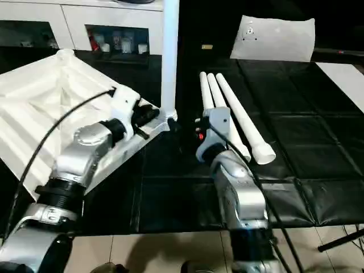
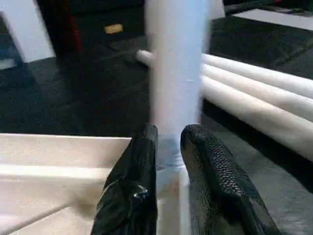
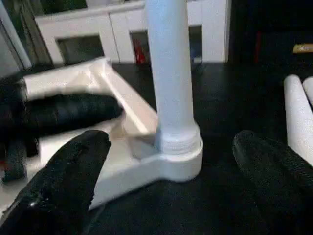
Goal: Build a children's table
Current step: Rotate leg to tighten
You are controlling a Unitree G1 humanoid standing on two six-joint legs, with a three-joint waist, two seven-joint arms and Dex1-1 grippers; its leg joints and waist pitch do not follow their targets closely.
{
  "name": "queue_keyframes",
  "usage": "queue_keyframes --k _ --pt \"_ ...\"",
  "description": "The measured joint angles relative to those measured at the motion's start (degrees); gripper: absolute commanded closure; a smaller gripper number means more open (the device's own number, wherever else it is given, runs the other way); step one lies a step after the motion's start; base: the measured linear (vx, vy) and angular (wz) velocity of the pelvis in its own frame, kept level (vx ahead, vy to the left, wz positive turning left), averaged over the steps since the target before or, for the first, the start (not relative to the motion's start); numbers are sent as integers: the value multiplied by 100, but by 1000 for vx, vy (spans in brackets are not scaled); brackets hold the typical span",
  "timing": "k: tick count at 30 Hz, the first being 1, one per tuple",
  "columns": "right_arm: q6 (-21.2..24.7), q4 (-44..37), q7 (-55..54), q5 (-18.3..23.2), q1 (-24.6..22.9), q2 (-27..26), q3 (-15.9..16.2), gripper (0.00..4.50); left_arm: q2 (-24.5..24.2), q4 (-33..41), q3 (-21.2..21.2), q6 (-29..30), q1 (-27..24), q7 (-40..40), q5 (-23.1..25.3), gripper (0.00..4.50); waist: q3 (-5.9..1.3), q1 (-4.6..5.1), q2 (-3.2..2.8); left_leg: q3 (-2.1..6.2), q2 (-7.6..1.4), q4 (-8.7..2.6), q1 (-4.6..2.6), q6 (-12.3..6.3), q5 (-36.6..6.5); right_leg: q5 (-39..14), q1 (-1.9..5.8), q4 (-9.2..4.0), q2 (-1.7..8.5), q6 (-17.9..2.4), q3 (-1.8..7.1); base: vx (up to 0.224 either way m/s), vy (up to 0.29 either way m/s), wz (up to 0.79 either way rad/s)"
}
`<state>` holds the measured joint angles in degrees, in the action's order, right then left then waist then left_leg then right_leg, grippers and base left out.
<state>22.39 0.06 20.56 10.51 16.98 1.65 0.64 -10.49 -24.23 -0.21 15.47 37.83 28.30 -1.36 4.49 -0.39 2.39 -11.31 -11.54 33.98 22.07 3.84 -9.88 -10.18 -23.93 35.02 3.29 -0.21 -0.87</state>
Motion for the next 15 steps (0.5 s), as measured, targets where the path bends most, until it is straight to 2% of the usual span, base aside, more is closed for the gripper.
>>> queue_keyframes --k 2,3,4,5,10,13,15 --pt "87 -2 39 -55 -54 62 146 0 -305 347 30 130 -125 4 74 341 0 10 -1 0 -2 0 -2 0 0 0 0 0 -1 0 0 0 0 0" --pt "119 -2 72 -103 -74 77 204 0 -450 473 43 209 -183 6 128 358 0 9 -1 0 -3 0 -2 1 0 0 0 1 -3 0 0 0 0 0" --pt "197 4 105 -174 -66 77 355 0 -889 951 0 469 -457 51 307 377 0 54 -1 -2 -9 0 -6 4 1 0 -4 4 -10 0 5 0 0 0" --pt "228 12 114 -210 -95 98 387 0 -1101 1062 54 605 -553 70 407 377 0 56 -1 3 -11 0 -2 6 3 -1 -1 6 -11 1 -2 0 0 0" --pt "395 129 61 -392 -46 135 568 0 -2360 1808 217 1432 -1306 364 995 422 -1 -11 2 4 -13 3 -5 14 7 -2 0 9 -11 2 -3 0 0 0" --pt "453 241 50 -405 29 110 711 0 -2897 2030 244 1746 -1627 545 1237 437 -7 -72 11 4 -10 11 -5 14 7 0 4 12 -8 0 -1 0 0 0" --pt "459 273 49 -412 43 118 746 0 -3023 2067 273 1832 -1685 584 1345 445 -8 -137 14 5 -9 15 -5 14 7 2 7 11 -7 -4 -1 0 0 0"
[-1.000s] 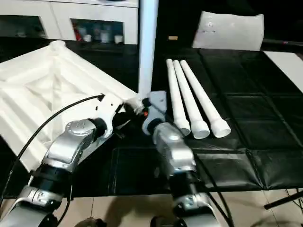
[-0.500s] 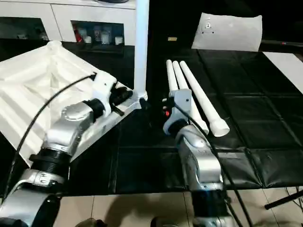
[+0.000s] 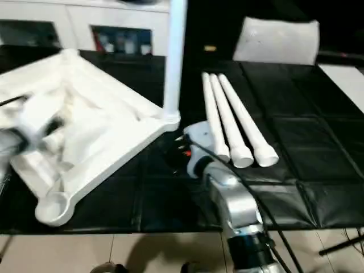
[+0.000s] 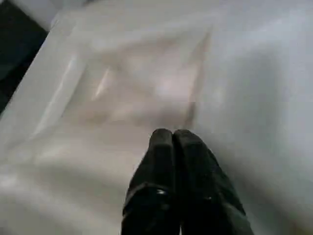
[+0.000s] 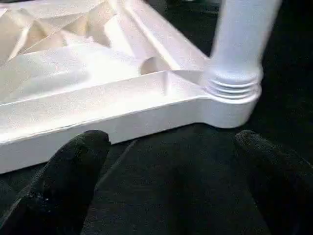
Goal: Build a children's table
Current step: Rotate leg to tighten, then rotate table base
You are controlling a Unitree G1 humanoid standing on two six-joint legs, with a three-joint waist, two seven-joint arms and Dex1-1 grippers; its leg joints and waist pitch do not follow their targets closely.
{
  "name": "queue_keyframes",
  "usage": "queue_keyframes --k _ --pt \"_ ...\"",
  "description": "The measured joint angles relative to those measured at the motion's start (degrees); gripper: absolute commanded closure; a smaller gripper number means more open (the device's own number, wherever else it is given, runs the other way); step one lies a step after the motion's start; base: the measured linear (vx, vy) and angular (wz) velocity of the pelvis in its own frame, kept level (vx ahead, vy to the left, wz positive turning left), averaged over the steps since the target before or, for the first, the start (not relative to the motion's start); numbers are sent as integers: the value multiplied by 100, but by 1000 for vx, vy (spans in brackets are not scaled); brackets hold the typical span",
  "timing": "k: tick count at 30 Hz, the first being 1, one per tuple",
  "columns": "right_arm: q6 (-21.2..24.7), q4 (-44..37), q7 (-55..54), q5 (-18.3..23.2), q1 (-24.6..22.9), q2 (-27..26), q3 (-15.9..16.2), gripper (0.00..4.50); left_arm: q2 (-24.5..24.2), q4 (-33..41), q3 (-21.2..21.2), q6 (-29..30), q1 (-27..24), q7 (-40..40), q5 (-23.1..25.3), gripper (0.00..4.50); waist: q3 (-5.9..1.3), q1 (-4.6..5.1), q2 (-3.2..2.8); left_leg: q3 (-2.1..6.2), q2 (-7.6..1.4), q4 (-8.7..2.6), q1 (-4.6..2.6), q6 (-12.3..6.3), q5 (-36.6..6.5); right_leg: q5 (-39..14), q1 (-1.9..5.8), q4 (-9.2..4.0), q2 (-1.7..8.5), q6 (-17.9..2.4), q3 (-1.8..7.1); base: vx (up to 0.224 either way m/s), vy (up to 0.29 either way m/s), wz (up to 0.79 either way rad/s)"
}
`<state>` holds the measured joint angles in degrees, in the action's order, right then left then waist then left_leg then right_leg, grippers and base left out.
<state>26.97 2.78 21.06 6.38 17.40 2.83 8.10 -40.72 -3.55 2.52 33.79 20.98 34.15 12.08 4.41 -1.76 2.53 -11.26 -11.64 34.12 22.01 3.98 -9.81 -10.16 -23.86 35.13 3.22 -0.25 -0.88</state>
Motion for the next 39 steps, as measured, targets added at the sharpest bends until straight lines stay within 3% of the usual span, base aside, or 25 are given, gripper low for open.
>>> queue_keyframes --k 8,12,16,21,26,32,39 --pt "-3 544 11 -187 307 -105 182 0 -1091 63 -297 495 -470 64 728 445 -12 6 18 8 -1 2 -10 9 5 5 -4 15 -4 2 1 0 0 0" --pt "-53 857 27 -236 462 -126 302 0 -1153 28 -588 679 -552 287 802 445 -13 -14 20 10 -1 3 -8 10 5 11 -3 16 -4 -6 0 0 0 0" --pt "-208 1293 52 -259 681 -169 354 0 -1153 40 -610 690 -549 466 758 445 -15 -2 20 10 0 6 -10 10 6 14 -2 18 -4 -10 1 0 0 0" --pt "-489 2173 -9 -316 1090 -378 346 0 -1056 217 -678 713 -522 917 464 445 -32 -24 -7 10 1 15 -9 9 6 14 7 18 0 -10 0 0 0 0" --pt "-763 2912 -64 -435 1293 -555 412 0 -888 409 -1150 699 -519 1479 92 445 -39 3 -9 12 -2 21 -8 10 6 16 3 25 -4 -13 -1 0 0 0" --pt "-987 3343 -114 -478 1459 -561 405 0 -1127 869 -1239 854 -621 2258 -266 445 -42 13 -22 13 -2 20 -11 12 7 16 -1 36 -4 -13 0 0 0 0" --pt "-1386 4035 -123 -503 1743 -635 298 0 -1310 1283 -1420 985 -788 3261 -1020 445 -45 18 -40 13 -2 34 -13 12 7 15 0 47 -4 -12 1 0 0 0"
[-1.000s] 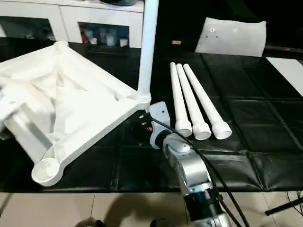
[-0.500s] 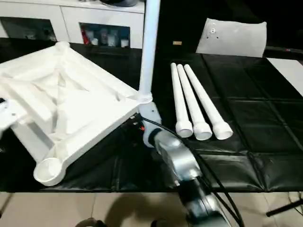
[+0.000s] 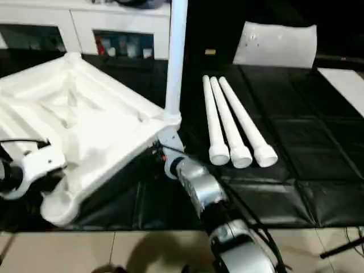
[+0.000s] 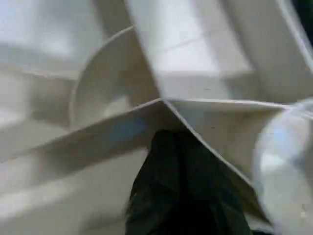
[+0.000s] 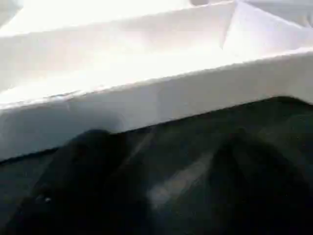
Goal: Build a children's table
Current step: Rotate table base
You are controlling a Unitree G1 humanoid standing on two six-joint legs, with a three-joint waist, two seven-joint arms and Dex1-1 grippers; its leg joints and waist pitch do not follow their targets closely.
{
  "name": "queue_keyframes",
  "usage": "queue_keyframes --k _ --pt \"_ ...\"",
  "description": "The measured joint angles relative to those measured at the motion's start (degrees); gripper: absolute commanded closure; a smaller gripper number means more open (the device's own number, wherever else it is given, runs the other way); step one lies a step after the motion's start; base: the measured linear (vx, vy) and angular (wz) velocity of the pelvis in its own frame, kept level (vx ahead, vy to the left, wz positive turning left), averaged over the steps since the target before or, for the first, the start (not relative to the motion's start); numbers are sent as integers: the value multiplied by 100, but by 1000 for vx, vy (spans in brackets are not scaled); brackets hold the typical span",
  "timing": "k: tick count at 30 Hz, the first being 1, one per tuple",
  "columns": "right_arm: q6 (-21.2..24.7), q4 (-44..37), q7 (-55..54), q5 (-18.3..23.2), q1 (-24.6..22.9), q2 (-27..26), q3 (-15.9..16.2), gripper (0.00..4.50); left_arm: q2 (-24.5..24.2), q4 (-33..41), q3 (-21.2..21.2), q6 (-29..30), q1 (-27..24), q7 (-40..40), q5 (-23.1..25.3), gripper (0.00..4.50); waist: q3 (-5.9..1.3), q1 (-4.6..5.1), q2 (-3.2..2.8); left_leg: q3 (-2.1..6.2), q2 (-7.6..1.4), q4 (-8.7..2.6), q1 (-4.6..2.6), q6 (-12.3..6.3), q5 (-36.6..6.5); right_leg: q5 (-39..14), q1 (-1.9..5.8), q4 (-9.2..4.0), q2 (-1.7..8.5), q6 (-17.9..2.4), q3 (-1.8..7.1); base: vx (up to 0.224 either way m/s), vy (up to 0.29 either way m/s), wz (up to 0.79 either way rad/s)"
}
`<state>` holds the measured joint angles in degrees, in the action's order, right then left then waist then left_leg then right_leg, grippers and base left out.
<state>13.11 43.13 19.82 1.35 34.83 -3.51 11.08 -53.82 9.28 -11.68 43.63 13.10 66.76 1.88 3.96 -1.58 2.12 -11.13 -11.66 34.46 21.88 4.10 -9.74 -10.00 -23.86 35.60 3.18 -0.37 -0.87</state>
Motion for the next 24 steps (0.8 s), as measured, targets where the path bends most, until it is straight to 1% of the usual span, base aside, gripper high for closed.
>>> queue_keyframes --k 3,5,7,8,10,12,13,16,18,20,22,24 --pt "-32 132 -74 -3 79 33 -86 0 218 146 -58 125 18 200 -270 445 0 45 0 -2 1 6 0 0 0 2 -1 7 1 -2 4 0 0 0" --pt "-97 223 -109 -4 102 60 -182 0 465 145 -86 218 85 237 -405 445 1 69 -1 -2 1 9 -1 0 0 2 -3 18 1 -3 4 0 0 0" --pt "-146 281 -144 -7 118 98 -226 0 854 126 -121 323 276 228 -576 445 0 104 0 0 0 10 -1 4 2 2 -7 31 1 -3 2 0 0 0" --pt "-164 309 -150 -7 135 97 -227 0 958 122 -135 344 347 220 -659 445 0 137 1 0 -1 11 -2 5 3 2 -9 35 -1 -3 2 0 0 0" --pt "-258 366 -208 -29 150 123 -274 0 1344 37 -189 317 546 75 -716 445 3 168 -6 1 -1 11 -1 6 4 3 -13 41 -1 -4 2 0 0 0" --pt "-293 436 -281 -101 207 167 -342 0 1773 -325 -202 152 781 -276 -670 445 3 154 -12 2 -1 14 2 6 4 4 -14 43 -1 -7 1 0 0 0" --pt "-325 436 -315 -112 240 167 -352 0 1998 -547 -204 3 867 -535 -641 445 2 185 -12 2 -4 17 2 7 5 7 -14 44 -5 -11 1 0 0 0" --pt "-383 387 -363 -107 284 166 -397 0 2464 -1316 -209 -485 1232 -1267 -408 445 4 219 -14 6 -8 18 4 8 5 8 -16 46 -9 -12 -2 0 0 0" --pt "-385 195 -435 -103 282 205 -440 0 2641 -1725 -185 -728 1438 -1690 -286 445 5 217 -18 10 -10 19 8 8 5 10 -17 46 -12 -13 -4 0 0 0" --pt "-381 -141 -456 -95 275 251 -464 0 2777 -2042 -75 -1079 1596 -2130 -175 445 5 214 -19 12 -15 20 8 9 6 10 -17 44 -17 -13 -4 0 0 0" --pt "-369 -490 -509 -85 263 248 -504 0 2815 -2152 -2 -1290 1723 -2408 -80 445 -1 203 -27 12 -15 20 8 10 6 9 -15 41 -17 -11 -4 0 0 0" --pt "-305 -755 -597 -39 263 271 -614 0 2843 -2151 73 -1435 1724 -2506 -60 445 -6 173 -44 11 -14 21 10 9 6 8 -11 30 -16 -11 -3 0 0 0"
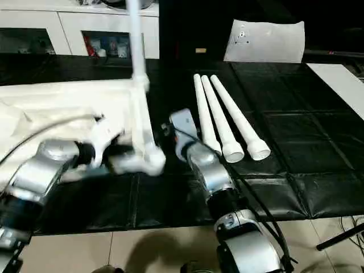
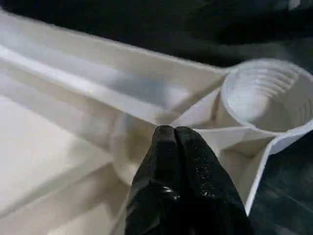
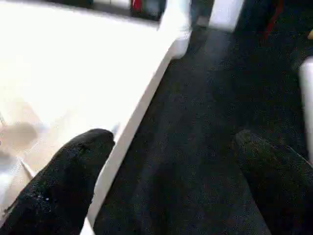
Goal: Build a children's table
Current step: Rotate table base
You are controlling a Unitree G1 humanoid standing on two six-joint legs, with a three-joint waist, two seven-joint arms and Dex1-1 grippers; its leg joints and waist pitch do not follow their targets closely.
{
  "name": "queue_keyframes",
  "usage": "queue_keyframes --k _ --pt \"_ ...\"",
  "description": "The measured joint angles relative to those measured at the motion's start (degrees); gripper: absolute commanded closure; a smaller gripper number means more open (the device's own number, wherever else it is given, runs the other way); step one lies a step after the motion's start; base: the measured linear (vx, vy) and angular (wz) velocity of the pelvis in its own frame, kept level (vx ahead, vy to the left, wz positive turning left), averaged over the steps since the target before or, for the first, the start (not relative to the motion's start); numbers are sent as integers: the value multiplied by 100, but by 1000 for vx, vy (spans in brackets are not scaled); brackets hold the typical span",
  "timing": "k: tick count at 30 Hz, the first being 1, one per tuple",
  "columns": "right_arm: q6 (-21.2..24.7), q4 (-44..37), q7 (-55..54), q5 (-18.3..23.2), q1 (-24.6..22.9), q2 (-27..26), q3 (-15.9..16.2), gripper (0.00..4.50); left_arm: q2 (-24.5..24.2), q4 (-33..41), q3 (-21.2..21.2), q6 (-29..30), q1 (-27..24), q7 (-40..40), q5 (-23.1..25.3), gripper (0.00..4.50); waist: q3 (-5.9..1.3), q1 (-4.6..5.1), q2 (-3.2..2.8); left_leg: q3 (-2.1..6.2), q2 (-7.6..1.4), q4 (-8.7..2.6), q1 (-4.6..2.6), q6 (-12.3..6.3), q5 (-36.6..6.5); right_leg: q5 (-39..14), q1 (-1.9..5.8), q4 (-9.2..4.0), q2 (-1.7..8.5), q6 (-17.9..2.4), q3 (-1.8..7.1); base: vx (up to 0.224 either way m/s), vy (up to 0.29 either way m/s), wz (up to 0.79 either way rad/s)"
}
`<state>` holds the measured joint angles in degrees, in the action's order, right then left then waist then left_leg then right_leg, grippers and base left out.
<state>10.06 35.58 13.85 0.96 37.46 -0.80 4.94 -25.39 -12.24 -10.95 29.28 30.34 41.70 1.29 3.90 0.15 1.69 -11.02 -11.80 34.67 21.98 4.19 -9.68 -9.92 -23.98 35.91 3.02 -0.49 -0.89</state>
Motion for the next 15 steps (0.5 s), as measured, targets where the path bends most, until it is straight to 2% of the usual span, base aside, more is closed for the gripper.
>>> queue_keyframes --k 3,6,7,9,10,11,15 --pt "303 -367 -240 103 19 117 -264 0 64 61 165 -208 -117 0 -83 445 2 -49 -4 -3 0 1 2 -1 0 0 3 -11 0 0 2 0 0 0" --pt "1073 -575 -618 115 174 217 -503 0 92 341 452 -425 -399 47 -381 428 3 -51 -6 -5 1 1 4 -1 0 0 0 -10 1 0 3 0 0 0" --pt "1334 -606 -730 116 245 306 -598 0 91 494 504 -473 -480 76 -475 407 3 -58 -6 -4 0 1 3 -1 0 0 1 -10 1 0 1 0 0 0" --pt "1641 -647 -799 125 351 361 -720 0 74 731 635 -454 -614 131 -642 405 3 -51 -6 -5 0 0 2 0 0 -1 -1 -6 1 1 1 0 0 0" --pt "1747 -648 -833 126 383 393 -754 0 67 897 687 -424 -681 151 -730 405 3 -50 -6 -5 -1 0 -1 0 0 -1 -1 -3 0 1 1 0 0 0" --pt "1799 -590 -855 125 439 394 -753 0 66 1121 772 -301 -793 168 -832 379 3 -37 -6 -6 -1 0 -1 0 0 -1 -3 -2 0 1 3 0 0 0" --pt "1861 -6 -952 124 832 524 -794 0 87 2015 875 180 -1223 265 -1211 367 3 -22 -5 -8 -1 4 -2 0 0 -1 -6 6 0 3 4 0 0 0"
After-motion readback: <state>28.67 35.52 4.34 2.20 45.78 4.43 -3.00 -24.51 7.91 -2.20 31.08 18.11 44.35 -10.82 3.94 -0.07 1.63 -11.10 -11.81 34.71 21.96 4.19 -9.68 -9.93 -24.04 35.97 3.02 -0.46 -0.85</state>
